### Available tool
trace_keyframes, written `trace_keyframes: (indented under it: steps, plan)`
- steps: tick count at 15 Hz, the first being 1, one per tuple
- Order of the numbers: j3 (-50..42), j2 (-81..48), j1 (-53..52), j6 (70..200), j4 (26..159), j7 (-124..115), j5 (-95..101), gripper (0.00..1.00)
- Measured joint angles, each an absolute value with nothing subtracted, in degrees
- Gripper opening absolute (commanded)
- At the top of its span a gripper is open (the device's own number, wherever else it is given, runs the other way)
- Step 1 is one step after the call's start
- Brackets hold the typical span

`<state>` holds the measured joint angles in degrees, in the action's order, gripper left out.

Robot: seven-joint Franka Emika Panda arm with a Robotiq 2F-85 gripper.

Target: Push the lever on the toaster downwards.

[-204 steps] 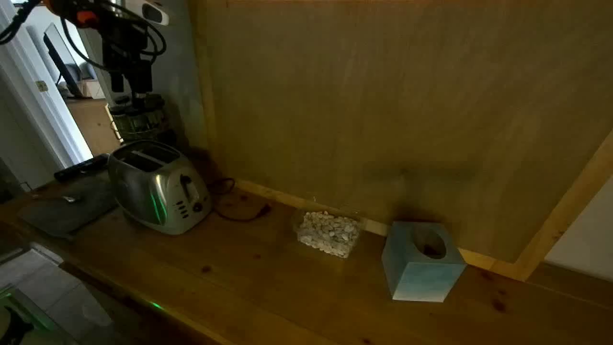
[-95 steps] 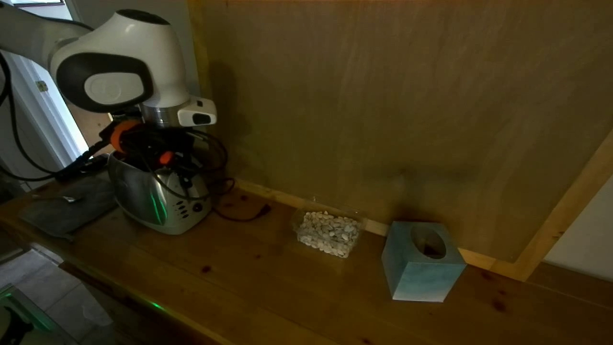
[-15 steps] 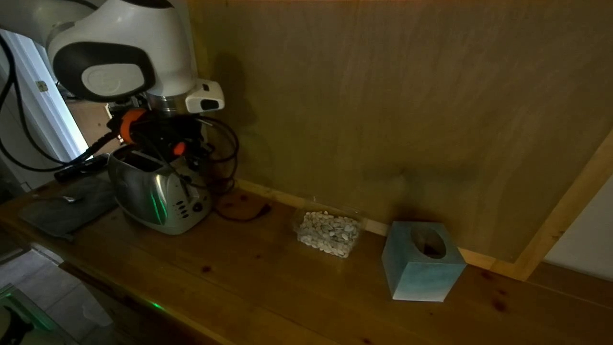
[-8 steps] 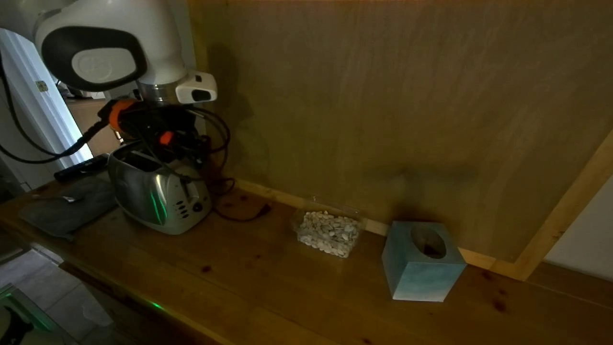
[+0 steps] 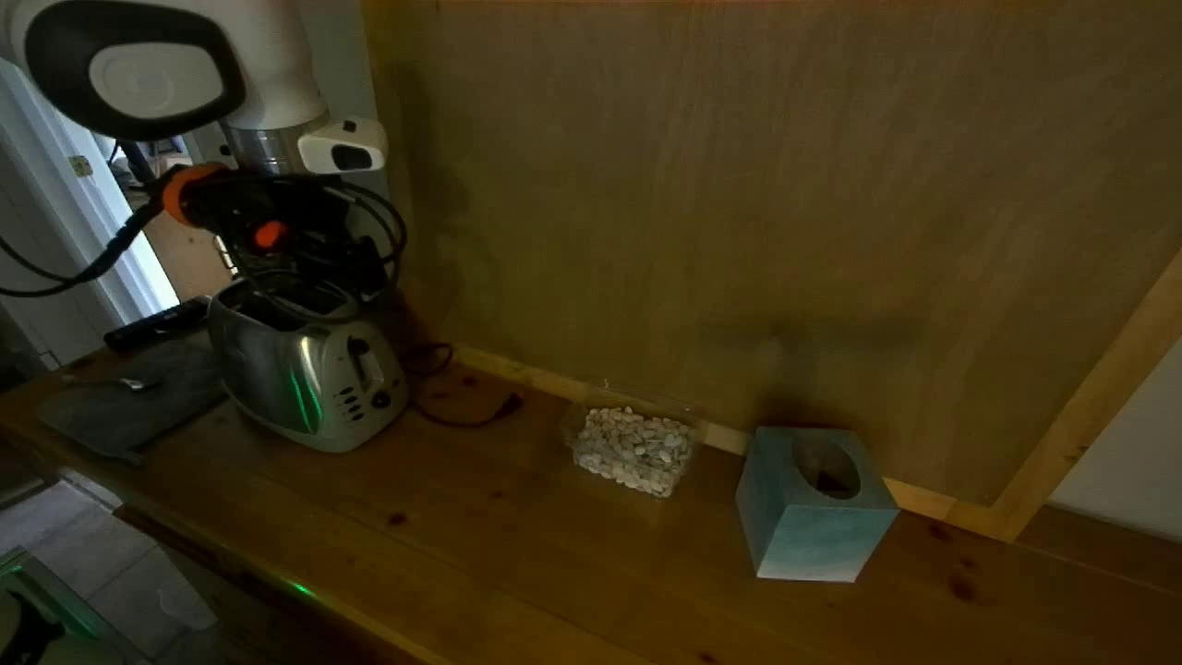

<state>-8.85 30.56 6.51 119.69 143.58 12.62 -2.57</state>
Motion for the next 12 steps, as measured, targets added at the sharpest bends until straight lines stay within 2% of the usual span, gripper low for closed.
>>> trace_keyframes:
  steps: [12]
  plan:
    - [1.9,35.5,1.7,114.6,143.0,1.6,-2.5,1.0]
